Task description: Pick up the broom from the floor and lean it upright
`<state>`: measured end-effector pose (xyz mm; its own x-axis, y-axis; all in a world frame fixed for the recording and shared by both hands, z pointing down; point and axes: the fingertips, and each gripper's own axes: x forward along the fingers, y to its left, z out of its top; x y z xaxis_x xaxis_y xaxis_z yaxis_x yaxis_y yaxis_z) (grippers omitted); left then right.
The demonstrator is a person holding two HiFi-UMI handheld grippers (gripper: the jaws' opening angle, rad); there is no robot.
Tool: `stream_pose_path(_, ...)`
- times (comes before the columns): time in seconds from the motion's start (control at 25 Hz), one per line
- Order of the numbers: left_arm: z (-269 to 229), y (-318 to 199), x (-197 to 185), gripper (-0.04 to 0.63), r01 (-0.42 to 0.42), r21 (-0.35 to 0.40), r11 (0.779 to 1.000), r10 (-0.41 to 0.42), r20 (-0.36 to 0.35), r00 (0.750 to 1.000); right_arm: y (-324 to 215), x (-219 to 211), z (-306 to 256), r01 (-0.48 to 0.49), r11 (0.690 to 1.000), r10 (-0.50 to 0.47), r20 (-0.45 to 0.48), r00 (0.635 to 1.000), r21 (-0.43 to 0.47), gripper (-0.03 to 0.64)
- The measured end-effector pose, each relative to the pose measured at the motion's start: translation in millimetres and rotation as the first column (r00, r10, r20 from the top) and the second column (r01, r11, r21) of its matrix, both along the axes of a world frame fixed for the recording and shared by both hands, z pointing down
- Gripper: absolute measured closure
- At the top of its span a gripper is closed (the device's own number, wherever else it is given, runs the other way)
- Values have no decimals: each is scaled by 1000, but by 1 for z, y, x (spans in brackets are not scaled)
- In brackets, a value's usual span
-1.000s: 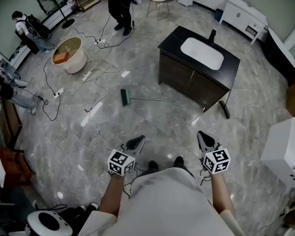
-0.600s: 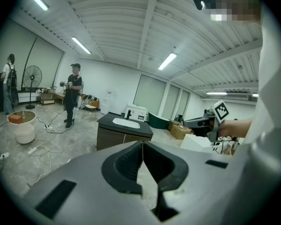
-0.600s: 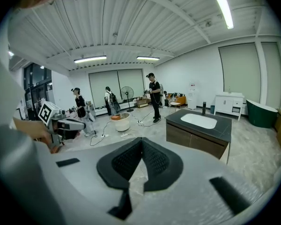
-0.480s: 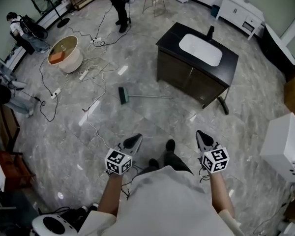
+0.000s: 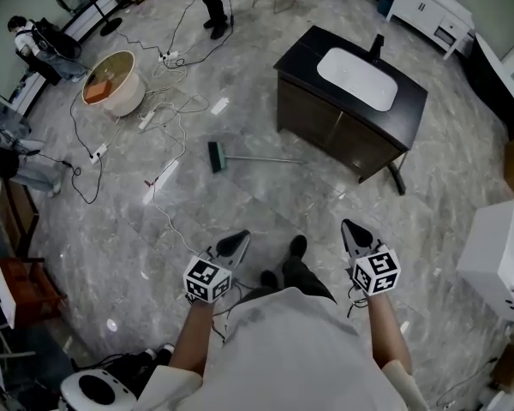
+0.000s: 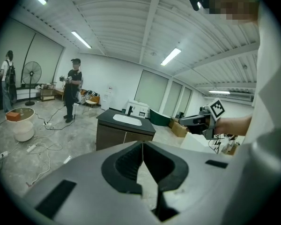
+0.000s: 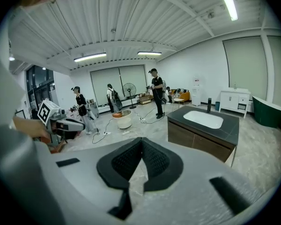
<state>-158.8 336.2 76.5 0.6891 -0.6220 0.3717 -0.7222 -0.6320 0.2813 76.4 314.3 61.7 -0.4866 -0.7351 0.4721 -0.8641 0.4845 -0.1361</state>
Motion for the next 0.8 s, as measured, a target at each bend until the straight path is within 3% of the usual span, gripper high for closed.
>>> stream_pose_path(0.32,18,-67,41,584,-25,-37,999,26,35,999,-72,26,26,51,998,-50,5,999,-39,617)
stream_pose_path(0.8,52,-173,97,584,-47,-73,996,53,85,995,-171,84,77,60,990,-52,66,996,-124,617)
